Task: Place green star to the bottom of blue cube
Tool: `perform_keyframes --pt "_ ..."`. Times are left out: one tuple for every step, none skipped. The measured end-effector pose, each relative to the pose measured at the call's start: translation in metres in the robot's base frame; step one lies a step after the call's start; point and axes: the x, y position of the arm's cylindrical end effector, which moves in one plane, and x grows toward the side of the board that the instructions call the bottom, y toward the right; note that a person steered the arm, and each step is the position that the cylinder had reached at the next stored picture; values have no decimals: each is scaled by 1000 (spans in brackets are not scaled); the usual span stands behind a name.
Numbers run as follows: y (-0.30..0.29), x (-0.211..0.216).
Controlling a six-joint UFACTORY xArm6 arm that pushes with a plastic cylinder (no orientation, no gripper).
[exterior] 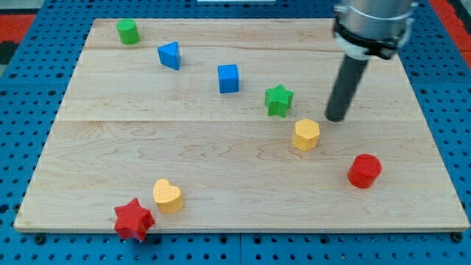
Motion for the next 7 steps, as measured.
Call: perform_keyframes --pt "-54 -19" --pt "-63 -20" --pt "-55 -36" --pt "-75 -51" --pt "-113 -46" --pt "-102 -43" --pt "-59 -39"
